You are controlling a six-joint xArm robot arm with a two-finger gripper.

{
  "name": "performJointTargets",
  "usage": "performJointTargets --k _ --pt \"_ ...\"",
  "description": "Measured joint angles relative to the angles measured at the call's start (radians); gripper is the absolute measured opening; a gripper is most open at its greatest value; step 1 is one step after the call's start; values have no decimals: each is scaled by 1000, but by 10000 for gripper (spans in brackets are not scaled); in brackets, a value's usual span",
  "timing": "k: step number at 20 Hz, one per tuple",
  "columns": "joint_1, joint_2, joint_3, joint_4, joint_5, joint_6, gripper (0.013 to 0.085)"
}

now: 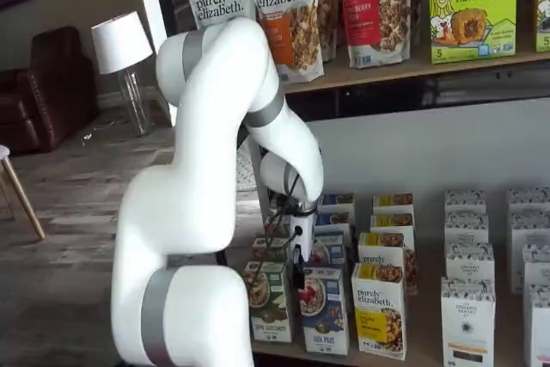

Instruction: Pick up the blue and white box that is on the bottom shelf, the second box from the left

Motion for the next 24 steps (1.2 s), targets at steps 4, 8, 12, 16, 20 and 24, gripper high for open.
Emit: performJointTargets --k 4,8,12,16,20,24 --pt "11 12 -5 -16 -13 23 850" --pt "26 23 2 23 -61 0 850" --pt "39 38 20 83 -157 -48 850" --pt "41 62 14 136 -214 -99 850" --pt "31 96 -19 133 -224 -107 850" --pt "20 133 -59 90 -222 -79 850"
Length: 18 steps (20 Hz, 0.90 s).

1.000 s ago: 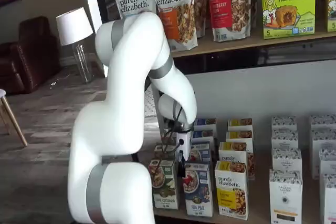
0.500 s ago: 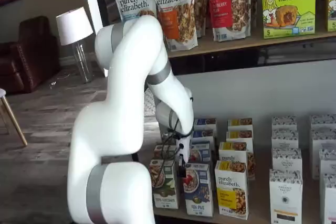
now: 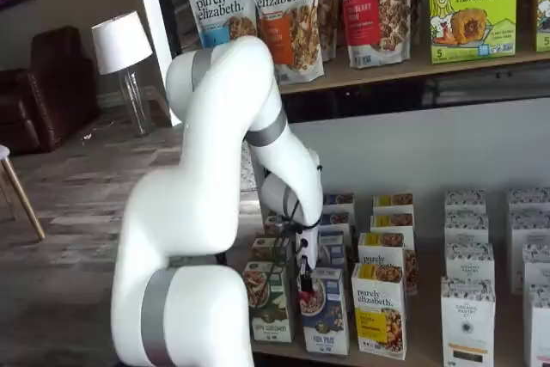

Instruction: Pick up the blue and white box that is on the bottom shelf, the second box from the left

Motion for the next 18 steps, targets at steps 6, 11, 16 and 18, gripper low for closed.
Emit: performJointTargets --k 6,11,16,18 --pt "-8 56 -66 -50 6 38 850" --pt "-7 98 -120 -83 11 72 850" --pt "-10 132 -166 -163 25 143 850" --pt "-14 143 -182 -216 37 187 850"
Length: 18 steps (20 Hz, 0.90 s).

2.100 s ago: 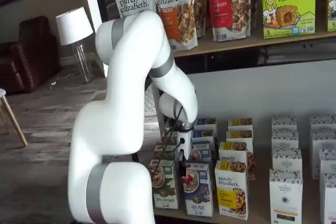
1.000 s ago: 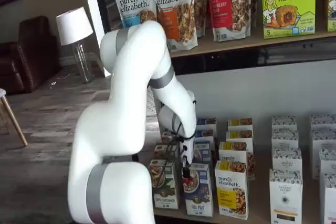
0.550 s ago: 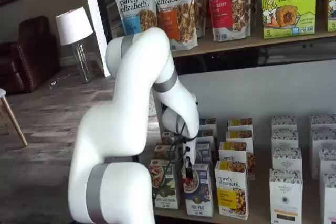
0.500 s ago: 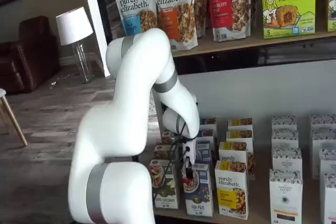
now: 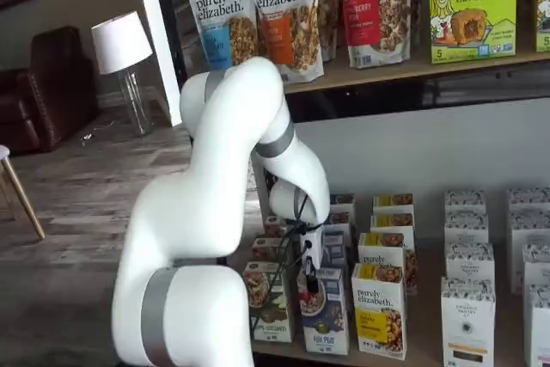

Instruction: Pick up the blue and white box that is on the bottom shelf, the second box from the left

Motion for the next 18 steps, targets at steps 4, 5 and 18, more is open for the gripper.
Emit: performJointTargets --k 4,5,18 --pt "-5 21 -30 -74 28 63 850" --pt "-5 29 -40 -91 37 78 850" --pt "-11 74 -103 -152 102 129 850"
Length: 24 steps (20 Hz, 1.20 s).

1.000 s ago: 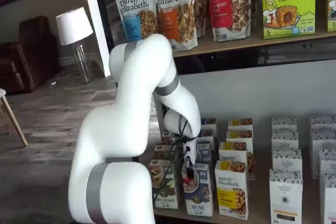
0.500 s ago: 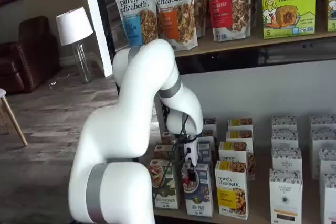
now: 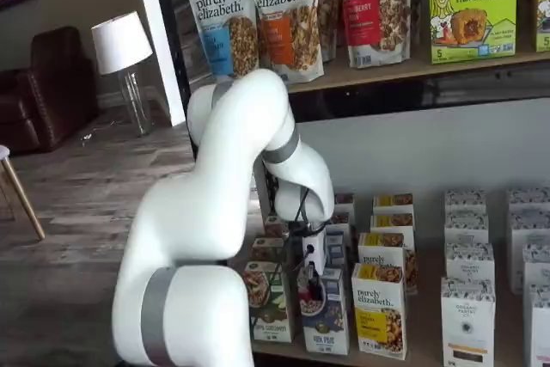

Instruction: Pick up the blue and white box that is on the bottom shelf, the second box from the left

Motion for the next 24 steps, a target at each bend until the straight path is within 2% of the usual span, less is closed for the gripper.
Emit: performJointTargets --k 4,5,8,10,11,12,17,21,23,24 --pt "-3 1 2 -1 -1 -2 850" --pt "-4 1 2 -2 0 -2 810" --pt "-4 0 0 -3 4 -2 770" --pt "-4 0 -2 -5 9 1 690" --pt "-3 1 -2 -7 10 3 690" --pt "-2 1 -3 -8 11 5 650" --pt "0 1 1 -21 2 18 650" --pt "0 1 3 -13 3 11 650" --pt "0 0 3 -9 5 8 570" --pt "1 0 3 -9 6 9 570"
